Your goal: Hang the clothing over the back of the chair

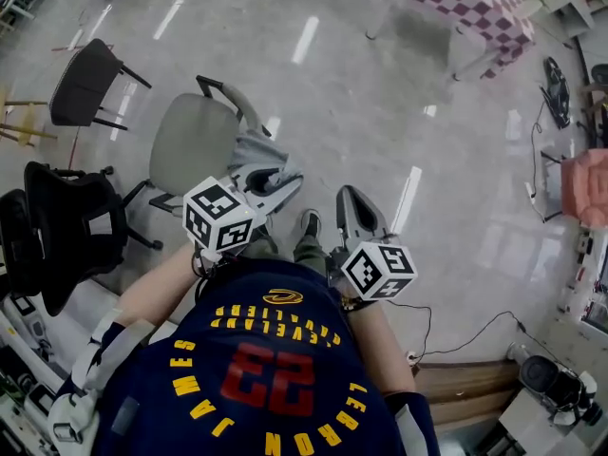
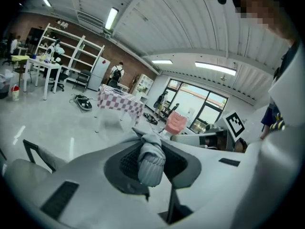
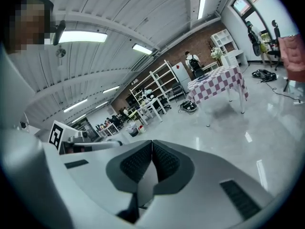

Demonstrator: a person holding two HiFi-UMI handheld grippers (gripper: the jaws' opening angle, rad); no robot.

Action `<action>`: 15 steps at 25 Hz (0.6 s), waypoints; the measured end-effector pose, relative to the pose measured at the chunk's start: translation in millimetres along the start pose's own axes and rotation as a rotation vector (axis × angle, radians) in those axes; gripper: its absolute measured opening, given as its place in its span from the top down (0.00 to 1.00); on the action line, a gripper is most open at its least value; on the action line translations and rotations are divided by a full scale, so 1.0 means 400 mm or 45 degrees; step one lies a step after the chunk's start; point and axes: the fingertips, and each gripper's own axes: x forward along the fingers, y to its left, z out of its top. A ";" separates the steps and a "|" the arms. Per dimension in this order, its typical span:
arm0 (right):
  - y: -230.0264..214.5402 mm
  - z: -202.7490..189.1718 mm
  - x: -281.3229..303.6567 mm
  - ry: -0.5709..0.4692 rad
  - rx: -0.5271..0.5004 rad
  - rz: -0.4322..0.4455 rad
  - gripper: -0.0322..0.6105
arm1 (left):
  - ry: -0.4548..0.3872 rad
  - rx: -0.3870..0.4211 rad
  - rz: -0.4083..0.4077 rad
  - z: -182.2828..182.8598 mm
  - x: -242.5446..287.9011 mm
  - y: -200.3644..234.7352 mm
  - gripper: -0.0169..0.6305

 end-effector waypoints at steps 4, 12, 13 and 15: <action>-0.043 0.012 -0.021 -0.026 0.014 -0.068 0.94 | 0.077 -0.003 -0.001 -0.073 0.076 0.007 0.87; -0.066 -0.021 -0.046 -0.016 0.047 -0.130 0.94 | 0.215 -0.042 0.019 -0.230 0.186 0.047 0.87; -0.068 -0.026 -0.049 -0.013 0.051 -0.135 0.94 | 0.244 -0.047 0.005 -0.252 0.199 0.046 0.87; -0.073 -0.034 -0.057 -0.007 0.057 -0.149 0.94 | 0.309 -0.052 -0.020 -0.298 0.224 0.043 0.87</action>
